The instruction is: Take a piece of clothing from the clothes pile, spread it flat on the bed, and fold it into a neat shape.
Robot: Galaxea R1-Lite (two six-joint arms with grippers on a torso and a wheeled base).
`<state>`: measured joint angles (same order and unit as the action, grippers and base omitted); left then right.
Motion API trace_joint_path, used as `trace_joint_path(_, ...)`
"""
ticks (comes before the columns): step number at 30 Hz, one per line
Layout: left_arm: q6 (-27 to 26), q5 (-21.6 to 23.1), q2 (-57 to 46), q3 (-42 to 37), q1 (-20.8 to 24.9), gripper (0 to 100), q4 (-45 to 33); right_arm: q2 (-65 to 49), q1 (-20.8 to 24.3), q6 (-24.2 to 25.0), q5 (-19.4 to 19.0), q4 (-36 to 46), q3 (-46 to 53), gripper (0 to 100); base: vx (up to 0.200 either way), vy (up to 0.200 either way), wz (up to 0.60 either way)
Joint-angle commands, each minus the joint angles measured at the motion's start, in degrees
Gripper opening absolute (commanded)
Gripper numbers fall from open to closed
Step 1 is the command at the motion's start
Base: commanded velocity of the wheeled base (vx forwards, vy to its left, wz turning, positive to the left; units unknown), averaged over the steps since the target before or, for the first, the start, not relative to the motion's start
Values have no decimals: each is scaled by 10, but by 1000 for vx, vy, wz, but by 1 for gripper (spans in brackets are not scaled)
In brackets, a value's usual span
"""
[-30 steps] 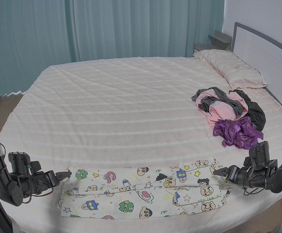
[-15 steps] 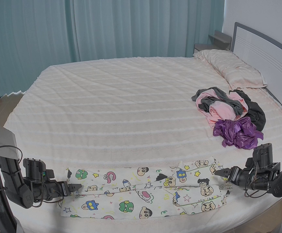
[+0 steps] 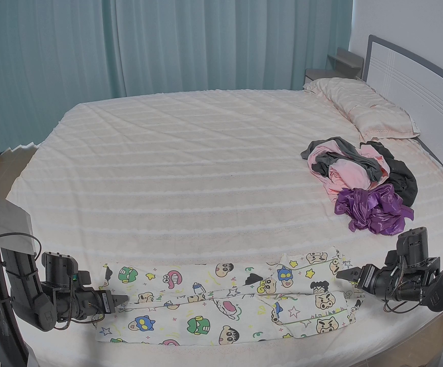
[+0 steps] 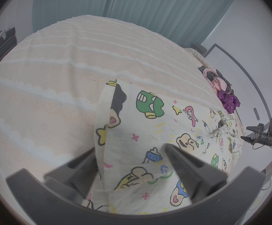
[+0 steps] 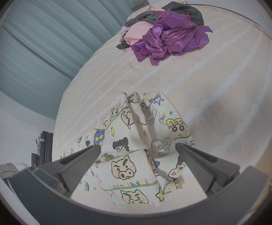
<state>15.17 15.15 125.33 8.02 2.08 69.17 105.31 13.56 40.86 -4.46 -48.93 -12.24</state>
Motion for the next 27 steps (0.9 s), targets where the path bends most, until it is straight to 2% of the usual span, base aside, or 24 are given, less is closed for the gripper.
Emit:
trace_joint_path(1,0,1,0,-4,-1,0,0,5,0,0,-2,0,2,100,0,0,0)
trace_joint_path(10,2,1,-42,-12,-23,0,1,6,-1,0,-4,-1,3,100,0,0,0)
trace_joint_path(17,1,5,-78,-11,-83,0,-4,6,-5,0,-4,-1,4,100,0,0,0)
trace_joint_path(18,1,9,-92,-11,-103,0,-5,5,-7,1,-4,-1,4,100,0,0,0)
trace_joint_path(27,-2,36,-141,-4,-183,0,-14,5,-20,1,-7,-1,4,100,0,0,0)
